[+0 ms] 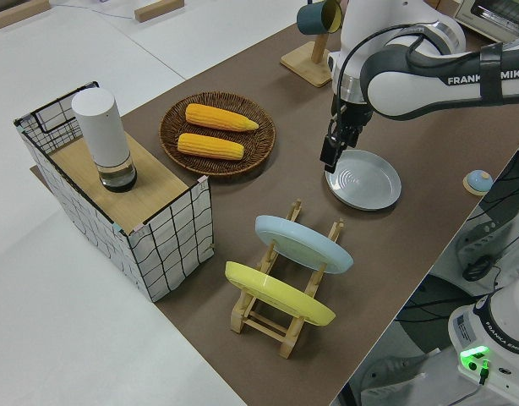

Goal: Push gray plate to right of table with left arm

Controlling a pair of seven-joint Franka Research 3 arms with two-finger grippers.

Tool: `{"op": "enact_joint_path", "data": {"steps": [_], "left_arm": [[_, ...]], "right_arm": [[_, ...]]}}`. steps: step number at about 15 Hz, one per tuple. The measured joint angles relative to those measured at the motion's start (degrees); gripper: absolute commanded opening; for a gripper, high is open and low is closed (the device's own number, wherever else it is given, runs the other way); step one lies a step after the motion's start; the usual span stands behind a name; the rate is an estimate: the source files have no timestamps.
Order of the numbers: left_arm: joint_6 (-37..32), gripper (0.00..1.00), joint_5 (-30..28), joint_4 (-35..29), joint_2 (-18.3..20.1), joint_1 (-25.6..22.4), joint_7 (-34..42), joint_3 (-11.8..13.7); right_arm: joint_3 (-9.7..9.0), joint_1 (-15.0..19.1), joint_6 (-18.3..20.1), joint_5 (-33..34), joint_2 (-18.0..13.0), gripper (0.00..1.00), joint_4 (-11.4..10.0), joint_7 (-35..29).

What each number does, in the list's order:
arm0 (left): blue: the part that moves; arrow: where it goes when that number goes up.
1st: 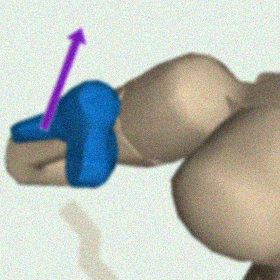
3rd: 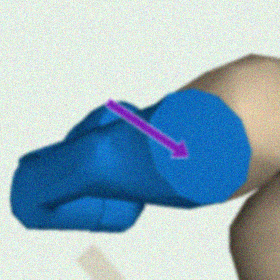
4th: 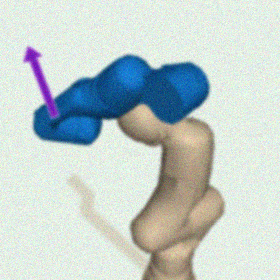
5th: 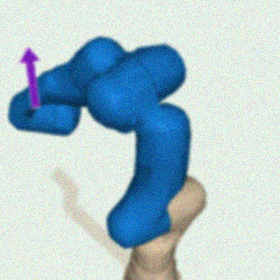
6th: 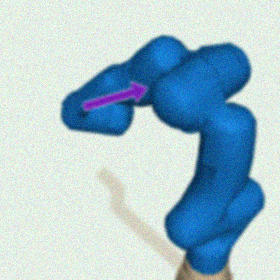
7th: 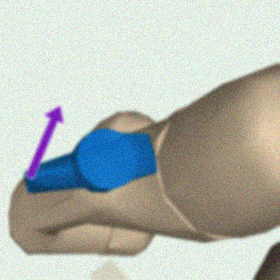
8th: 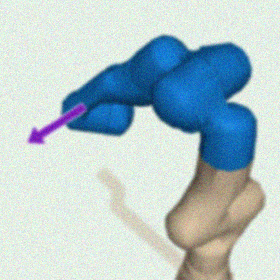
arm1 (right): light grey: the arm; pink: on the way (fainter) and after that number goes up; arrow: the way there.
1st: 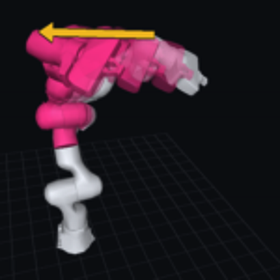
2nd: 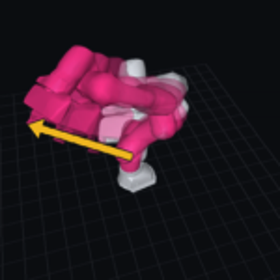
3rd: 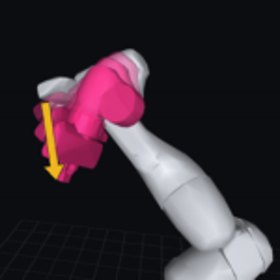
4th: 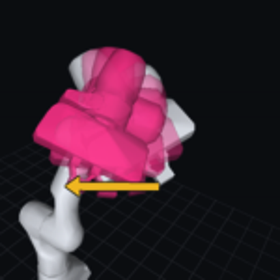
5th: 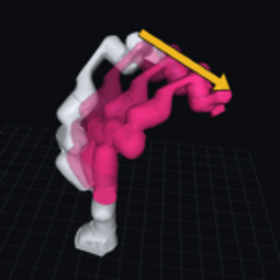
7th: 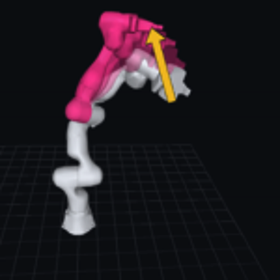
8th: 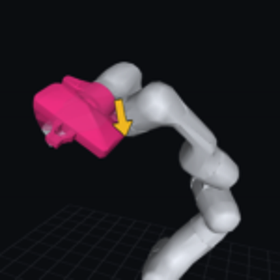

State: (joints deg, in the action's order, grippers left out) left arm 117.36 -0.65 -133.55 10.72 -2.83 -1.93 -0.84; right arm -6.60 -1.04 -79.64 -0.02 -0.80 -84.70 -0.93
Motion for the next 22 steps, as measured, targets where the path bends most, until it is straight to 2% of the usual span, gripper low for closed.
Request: {"op": "enact_joint_path", "data": {"steps": [6, 11, 13, 17, 18, 22], "left_arm": [[11.4, 0.98, 0.4, -11.2, 0.0, 0.0, 1.7, 0.0], [14.7, 0.9, 0.5, -13.3, -0.6, 0.0, 1.9, 0.0], [15.9, 0.77, 0.5, -13.6, -1.3, 0.0, 1.9, 0.0], [18.0, 0.07, 0.5, -13.9, -3.4, -0.1, 1.9, 0.0], [18.2, 0.0, 0.5, -13.9, -3.7, -0.2, 1.9, 0.0], [18.0, 0.0, 0.4, -13.8, -2.9, -0.3, 1.9, -0.2]], "right_arm": [[0.0, 0.0, 0.0, 0.0, 0.0, 0.983, 0.0, 0.0], [0.0, 0.0, 0.0, 0.0, 0.0, 0.983, 0.0, 0.0], [0.0, 0.0, 0.0, 0.0, 0.0, 0.983, 0.0, 0.0], [0.0, 0.0, 0.0, 0.0, 0.0, 0.983, 0.0, 0.0], [0.0, 0.0, 0.0, 0.0, 0.0, 0.983, 0.0, 0.0], [0.0, 0.0, 0.0, 0.0, 0.0, 0.983, 0.0, 0.0]]}}
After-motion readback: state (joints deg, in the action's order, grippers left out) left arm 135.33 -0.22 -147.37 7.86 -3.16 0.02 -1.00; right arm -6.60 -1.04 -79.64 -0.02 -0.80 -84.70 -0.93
